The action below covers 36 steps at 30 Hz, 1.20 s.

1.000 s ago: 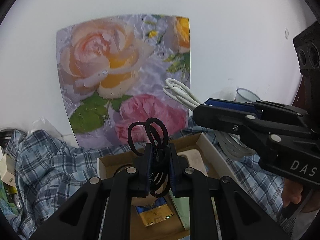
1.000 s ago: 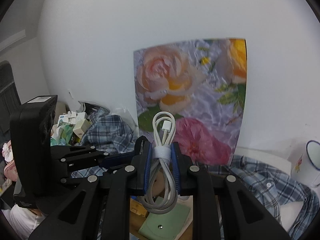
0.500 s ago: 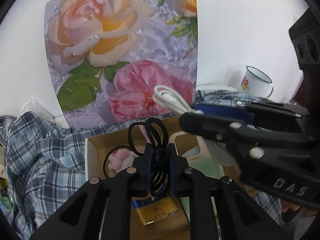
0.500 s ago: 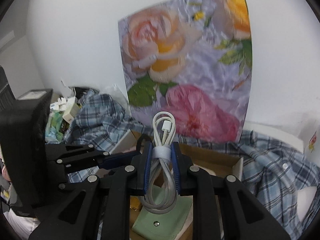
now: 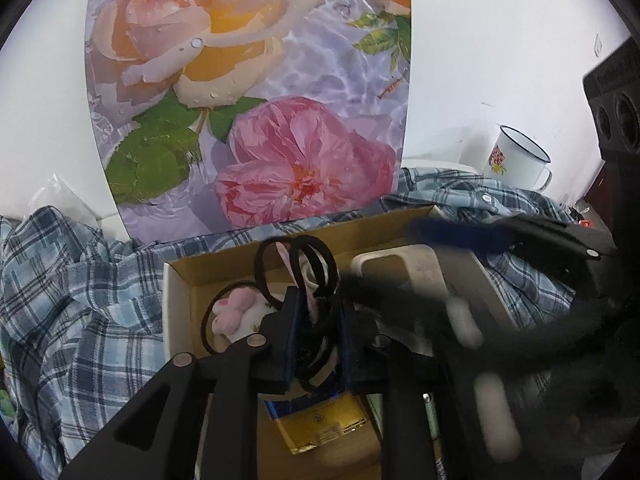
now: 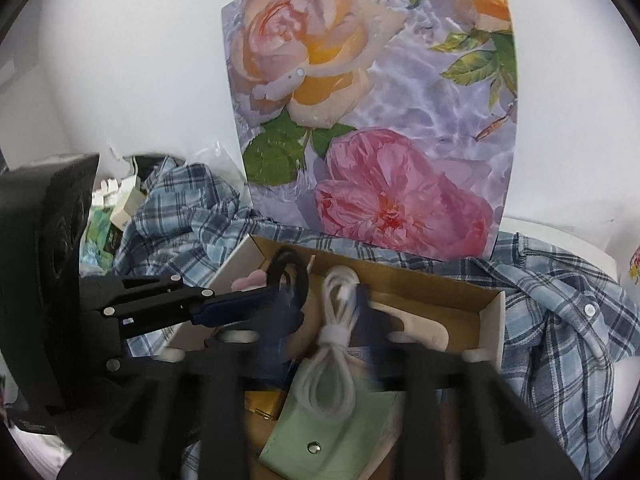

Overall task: Organize soft objects
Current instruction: 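Lower the scissors and cable into the box and open both grippers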

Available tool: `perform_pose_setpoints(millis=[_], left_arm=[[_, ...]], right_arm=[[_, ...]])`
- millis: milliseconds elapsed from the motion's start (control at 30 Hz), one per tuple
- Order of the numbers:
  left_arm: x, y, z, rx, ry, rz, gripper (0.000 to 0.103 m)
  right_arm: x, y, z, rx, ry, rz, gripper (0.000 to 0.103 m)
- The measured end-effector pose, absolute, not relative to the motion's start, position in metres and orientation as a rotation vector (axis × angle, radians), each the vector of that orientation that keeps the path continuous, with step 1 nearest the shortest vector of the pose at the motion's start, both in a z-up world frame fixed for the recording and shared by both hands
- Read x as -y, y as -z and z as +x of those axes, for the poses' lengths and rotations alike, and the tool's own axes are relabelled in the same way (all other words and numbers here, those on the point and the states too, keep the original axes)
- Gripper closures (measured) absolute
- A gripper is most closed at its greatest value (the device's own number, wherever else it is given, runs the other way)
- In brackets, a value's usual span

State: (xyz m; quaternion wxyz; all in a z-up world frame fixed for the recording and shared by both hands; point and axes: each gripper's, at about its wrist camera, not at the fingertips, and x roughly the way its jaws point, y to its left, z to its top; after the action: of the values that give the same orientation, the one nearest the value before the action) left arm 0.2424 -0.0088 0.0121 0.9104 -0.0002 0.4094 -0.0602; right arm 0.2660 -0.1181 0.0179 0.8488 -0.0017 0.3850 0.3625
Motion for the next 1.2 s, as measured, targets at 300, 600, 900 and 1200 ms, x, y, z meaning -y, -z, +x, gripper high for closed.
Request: perform_pose_setpoints(millis=[300,600,900,1200], left_arm=[[0.008,-0.029,0.238,-0.721,0.100,0.009,0.001],[-0.001,-0.041,0.236,-0.687,0.026,0.012,0.000],[-0.016,-0.060,0.222,-0.649,-0.014,-0.017,0.000],[-0.025,-0.092,0.202,-0.572,-0.024,-0.041,0.000]], right_arm=[[0.123,-0.044,0.255,-0.742,-0.752,0.016,0.000],[0.128,-0.057,0.249,-0.711,-0.704,-0.003,0.000],[0.135,-0.073,0.246,-0.680,-0.694,-0.006,0.000],[0.148,-0.100,0.231,-0.610,-0.717,0.038,0.000]])
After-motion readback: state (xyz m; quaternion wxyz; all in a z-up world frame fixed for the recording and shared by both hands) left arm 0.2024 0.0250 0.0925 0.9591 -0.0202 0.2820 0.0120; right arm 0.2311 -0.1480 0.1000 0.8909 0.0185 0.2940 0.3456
